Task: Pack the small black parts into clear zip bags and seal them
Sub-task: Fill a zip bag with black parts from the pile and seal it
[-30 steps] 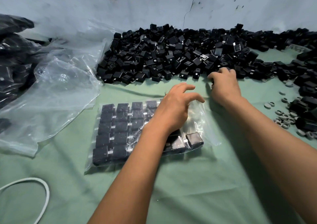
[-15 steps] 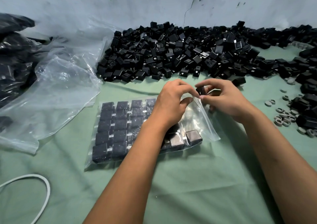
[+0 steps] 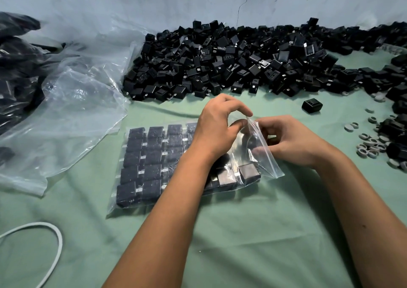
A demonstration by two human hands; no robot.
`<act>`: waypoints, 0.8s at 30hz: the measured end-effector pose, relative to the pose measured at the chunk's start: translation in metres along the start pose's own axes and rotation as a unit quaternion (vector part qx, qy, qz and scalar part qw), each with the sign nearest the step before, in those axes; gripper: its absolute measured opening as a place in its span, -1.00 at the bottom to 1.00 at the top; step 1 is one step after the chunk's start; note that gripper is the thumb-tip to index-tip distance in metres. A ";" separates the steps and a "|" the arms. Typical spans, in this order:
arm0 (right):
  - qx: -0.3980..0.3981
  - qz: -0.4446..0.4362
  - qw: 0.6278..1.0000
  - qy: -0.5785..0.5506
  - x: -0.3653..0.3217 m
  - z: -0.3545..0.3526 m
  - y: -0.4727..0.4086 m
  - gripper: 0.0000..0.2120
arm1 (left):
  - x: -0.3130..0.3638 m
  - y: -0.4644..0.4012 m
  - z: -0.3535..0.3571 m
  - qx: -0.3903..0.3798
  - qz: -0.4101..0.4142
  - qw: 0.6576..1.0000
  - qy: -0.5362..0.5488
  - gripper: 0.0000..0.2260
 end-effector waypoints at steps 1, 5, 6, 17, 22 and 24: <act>0.011 0.002 1.000 0.010 0.000 -0.001 -0.001 -0.66 | 0.000 0.000 0.000 0.001 -0.002 1.000 0.001 -0.83; 0.104 0.013 0.993 0.048 0.002 -0.005 -0.005 -0.77 | -0.001 0.001 0.000 0.001 -0.009 1.000 0.008 -0.84; 0.124 0.019 0.990 0.062 0.002 -0.005 -0.007 -0.72 | -0.001 0.001 0.000 -0.001 -0.011 1.000 0.008 -0.84; 0.096 0.017 0.995 0.010 0.004 -0.006 -0.007 -0.92 | 0.005 0.000 0.000 0.001 0.003 1.000 0.004 -0.85; 0.113 0.056 0.991 0.040 0.008 -0.007 -0.007 -0.62 | 0.012 -0.002 -0.005 0.024 0.032 0.999 -0.014 -0.87; 0.099 0.061 0.992 0.049 0.009 -0.004 -0.008 -0.63 | 0.009 -0.002 -0.003 0.021 0.024 0.999 -0.010 -0.86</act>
Point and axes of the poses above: each hand's wrist, its own y-axis away from the middle knuckle, its own z-axis out of the palm, x = y × z, the point moved 9 cm from there along -y, towards the middle knuckle, and after that the axes turned 15 degrees about z, right-handed, at the moved point
